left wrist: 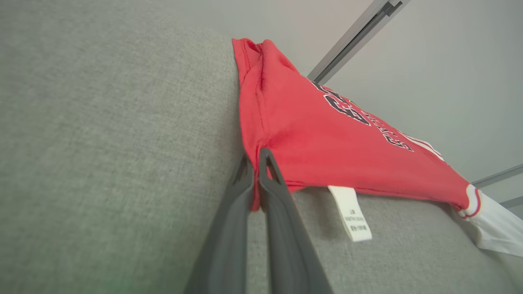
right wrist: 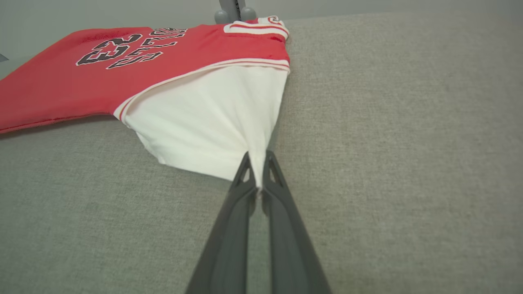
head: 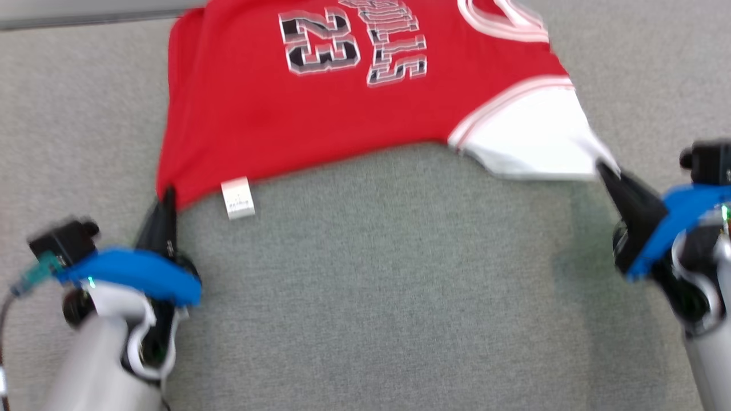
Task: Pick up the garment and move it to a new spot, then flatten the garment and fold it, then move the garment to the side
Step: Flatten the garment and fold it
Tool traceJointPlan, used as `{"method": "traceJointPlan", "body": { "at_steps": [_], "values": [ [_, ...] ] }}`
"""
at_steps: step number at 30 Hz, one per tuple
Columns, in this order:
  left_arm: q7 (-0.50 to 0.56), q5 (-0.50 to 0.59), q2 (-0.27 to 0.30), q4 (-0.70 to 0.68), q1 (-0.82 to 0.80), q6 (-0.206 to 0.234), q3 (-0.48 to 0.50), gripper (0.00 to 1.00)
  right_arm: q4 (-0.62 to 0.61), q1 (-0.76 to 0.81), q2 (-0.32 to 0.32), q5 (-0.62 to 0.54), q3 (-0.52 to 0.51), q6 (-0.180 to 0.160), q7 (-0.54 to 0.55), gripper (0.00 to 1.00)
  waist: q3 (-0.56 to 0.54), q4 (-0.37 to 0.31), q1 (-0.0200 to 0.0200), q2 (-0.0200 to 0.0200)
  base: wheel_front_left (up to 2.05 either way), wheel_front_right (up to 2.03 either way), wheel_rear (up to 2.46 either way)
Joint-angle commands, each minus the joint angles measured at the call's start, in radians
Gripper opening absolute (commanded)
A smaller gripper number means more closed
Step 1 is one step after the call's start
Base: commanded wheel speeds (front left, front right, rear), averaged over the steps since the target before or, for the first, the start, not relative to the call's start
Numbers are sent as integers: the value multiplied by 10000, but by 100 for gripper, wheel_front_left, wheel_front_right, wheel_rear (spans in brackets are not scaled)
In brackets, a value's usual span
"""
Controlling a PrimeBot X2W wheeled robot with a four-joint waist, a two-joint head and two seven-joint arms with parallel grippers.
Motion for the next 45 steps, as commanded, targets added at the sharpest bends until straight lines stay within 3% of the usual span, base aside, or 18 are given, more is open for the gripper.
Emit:
{"method": "traceJointPlan", "body": {
  "at_steps": [1, 8, 13, 18, 23, 29, 36, 45],
  "values": [
    [62, 14, 38, -58, 636, 73, -60, 0, -589, 722, 89, -54, -387, -3, 495, 0, -353, -130, 5, 0, 0, 0, 0],
    [637, -362, -131, -1860, 2901, 645, -319, 0, -4555, 4397, 1710, -1135, -2393, 0, 4145, 0, -1269, 76, 5, 0, 0, 0, 0],
    [1268, -497, 94, -3182, 4114, 1312, -364, 0, -6734, 5994, 2674, -1578, -3009, 0, 5981, 0, -1638, 178, 5, 0, 0, 0, 0],
    [2028, -617, 417, -4362, 5323, 2056, -439, 0, -7530, 6706, 2896, -1777, -3506, 0, 6677, 0, -1936, 194, 5, 0, 0, 0, 0],
    [2710, -687, 723, -5538, 6399, 2824, -541, 0, -7459, 7120, 2909, -1603, -4004, 0, 7005, 0, -2074, 259, 5, 0, 0, 0, 0],
    [2774, -625, 827, -6476, 6841, 3231, -444, 0, -7385, 6924, 2912, -1480, -4016, 0, 6422, 0, -2116, 371, 5, 0, 0, 0, 0],
    [2438, -469, 800, -7015, 5236, 2694, -237, 0, -7848, 5299, 2877, -2559, -3674, 0, 3896, 0, -2157, 454, 5, 0, 0, 0, 0],
    [3359, -377, 1689, -7285, 1764, 2188, 216, 0, -8173, 1833, 1121, -3238, -2812, 0, 1968, 0, -2285, 92, 5, 0, 0, 0, 0]
  ]
}}
